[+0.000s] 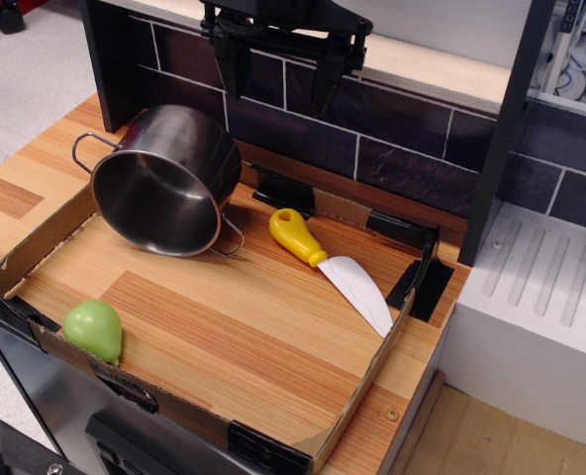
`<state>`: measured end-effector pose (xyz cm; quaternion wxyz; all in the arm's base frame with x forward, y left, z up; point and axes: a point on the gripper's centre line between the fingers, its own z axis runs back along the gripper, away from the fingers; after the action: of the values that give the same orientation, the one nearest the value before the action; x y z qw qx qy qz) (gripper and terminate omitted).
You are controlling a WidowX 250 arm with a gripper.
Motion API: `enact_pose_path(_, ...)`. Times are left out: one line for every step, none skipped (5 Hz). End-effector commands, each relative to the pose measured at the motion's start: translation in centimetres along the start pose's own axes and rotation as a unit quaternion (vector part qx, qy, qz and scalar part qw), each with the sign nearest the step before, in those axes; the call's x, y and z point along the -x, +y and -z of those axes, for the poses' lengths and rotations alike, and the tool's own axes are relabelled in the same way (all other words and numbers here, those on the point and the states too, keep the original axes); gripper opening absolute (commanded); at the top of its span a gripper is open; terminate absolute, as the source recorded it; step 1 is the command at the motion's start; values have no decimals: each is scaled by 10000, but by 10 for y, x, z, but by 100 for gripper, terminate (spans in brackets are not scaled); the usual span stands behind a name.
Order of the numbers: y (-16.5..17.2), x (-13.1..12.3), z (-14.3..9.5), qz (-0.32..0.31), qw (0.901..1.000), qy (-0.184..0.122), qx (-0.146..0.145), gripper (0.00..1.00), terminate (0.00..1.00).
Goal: Upright metal pot
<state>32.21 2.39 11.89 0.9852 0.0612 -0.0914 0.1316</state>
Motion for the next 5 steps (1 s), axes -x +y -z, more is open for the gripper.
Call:
enact_pose_path(0,0,0,0,10000,0,0,100,0)
enact_pose_path(-7,7,-10,1173,9920,-429,183,100,0)
enact_pose_path(-6,19,-23,1958,9761,-830,445,100,0)
enact_pose_path(3,31,-38,2990,9461,-1123,538,100,0)
enact_pose_path(20,45,-39,3912,9088,-1430,224,100,0)
